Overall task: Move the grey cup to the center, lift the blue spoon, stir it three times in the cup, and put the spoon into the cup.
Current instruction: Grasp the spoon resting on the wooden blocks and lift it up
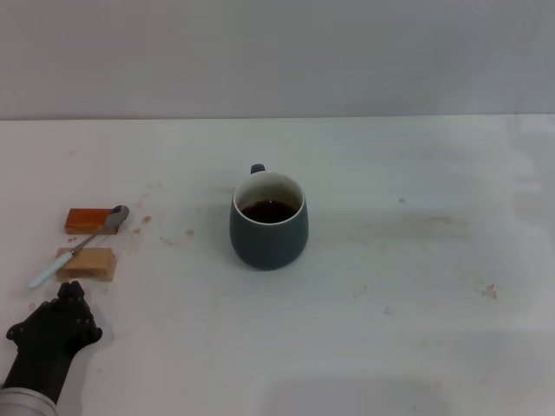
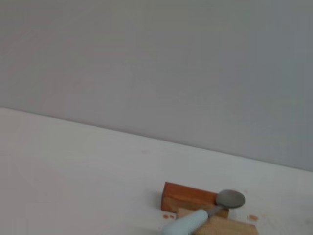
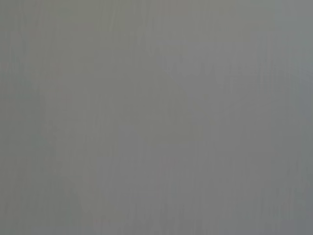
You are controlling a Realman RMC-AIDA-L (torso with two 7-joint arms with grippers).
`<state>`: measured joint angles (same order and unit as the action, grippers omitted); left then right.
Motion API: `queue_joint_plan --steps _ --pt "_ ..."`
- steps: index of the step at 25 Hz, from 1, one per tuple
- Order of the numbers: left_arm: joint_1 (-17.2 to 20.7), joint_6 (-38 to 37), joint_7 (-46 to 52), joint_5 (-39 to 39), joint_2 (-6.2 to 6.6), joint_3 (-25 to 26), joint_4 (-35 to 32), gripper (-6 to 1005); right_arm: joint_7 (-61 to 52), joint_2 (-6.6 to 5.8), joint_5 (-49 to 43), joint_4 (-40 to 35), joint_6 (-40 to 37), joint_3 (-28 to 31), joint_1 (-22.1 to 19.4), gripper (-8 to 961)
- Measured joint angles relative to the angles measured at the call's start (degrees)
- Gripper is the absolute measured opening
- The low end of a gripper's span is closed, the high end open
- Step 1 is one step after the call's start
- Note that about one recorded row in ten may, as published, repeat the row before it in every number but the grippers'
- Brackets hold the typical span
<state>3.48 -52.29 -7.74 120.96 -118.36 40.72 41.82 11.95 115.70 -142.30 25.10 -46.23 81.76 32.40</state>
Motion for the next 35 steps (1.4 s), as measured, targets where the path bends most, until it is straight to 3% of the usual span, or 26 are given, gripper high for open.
queue_joint_plan --steps 3,6,7,8,11,12,13,16,17,18,19,20,22,23,24,29,35 --pt "0.6 0.0 0.0 0.2 0.27 -0.8 0.5 49 0.0 -0.06 0.0 -0.1 0.0 0.0 0.1 545" --pt "1.7 0.2 0.2 1.0 1.50 -2.5 2.6 49 0.0 -0.16 0.0 -0.2 0.0 0.1 0.2 545" --pt "2.4 0.5 0.8 1.9 3.27 -3.9 4.4 49 0.0 -0.16 0.0 -0.2 0.0 0.1 0.2 545" --pt "2.4 0.5 0.8 1.9 3.27 -3.9 4.4 49 0.0 -0.16 0.0 -0.2 0.0 0.1 0.2 545" --pt "3.5 0.8 1.7 2.7 6.99 -7.1 8.5 49 0.0 -0.23 0.0 -0.3 0.0 0.1 0.5 545" --pt "4.1 0.8 2.0 2.7 9.23 -9.0 10.6 49 0.0 -0.23 0.0 -0.3 0.0 0.1 0.7 545" --pt "4.1 0.8 2.0 2.7 9.23 -9.0 10.6 49 0.0 -0.23 0.0 -0.3 0.0 0.1 0.7 545" --pt "4.5 0.9 3.2 2.7 12.12 -10.7 12.1 49 0.1 -0.22 0.0 -0.3 0.0 0.1 0.8 545" --pt "4.3 0.9 5.9 3.8 14.09 -11.4 12.1 50 0.2 -0.12 0.0 -0.3 0.2 0.1 0.9 545" --pt "4.3 0.9 5.9 3.8 14.09 -11.4 12.1 50 0.2 -0.12 0.0 -0.3 0.2 0.1 0.9 545" --pt "3.8 1.0 8.8 5.9 15.28 -11.4 11.5 50 0.9 0.04 0.0 -0.3 0.4 0.1 0.9 545" --pt "3.8 1.0 8.8 5.9 15.28 -11.4 11.5 50 0.9 0.04 0.0 -0.3 0.4 0.1 0.9 545" --pt "2.0 0.8 16.1 10.1 17.37 -11.2 9.4 50 2.6 0.48 0.0 -0.2 0.5 0.1 0.9 545" --pt "2.0 0.8 16.1 10.1 17.37 -11.2 9.4 50 2.6 0.48 0.0 -0.2 0.5 0.1 0.9 545" --pt "0.4 -0.1 22.0 12.8 18.65 -11.1 6.8 50 2.9 0.62 0.1 -0.2 0.6 0.1 0.9 545" --pt "-2.6 -5.6 32.7 16.4 19.63 -11.1 -0.6 50 3.0 1.05 0.3 -0.1 0.6 0.1 0.8 545" --pt "-6.1 -10.8 41.4 19.4 19.41 -10.6 -9.5 50 3.1 1.26 0.5 0.0 1.4 0.5 0.6 545"
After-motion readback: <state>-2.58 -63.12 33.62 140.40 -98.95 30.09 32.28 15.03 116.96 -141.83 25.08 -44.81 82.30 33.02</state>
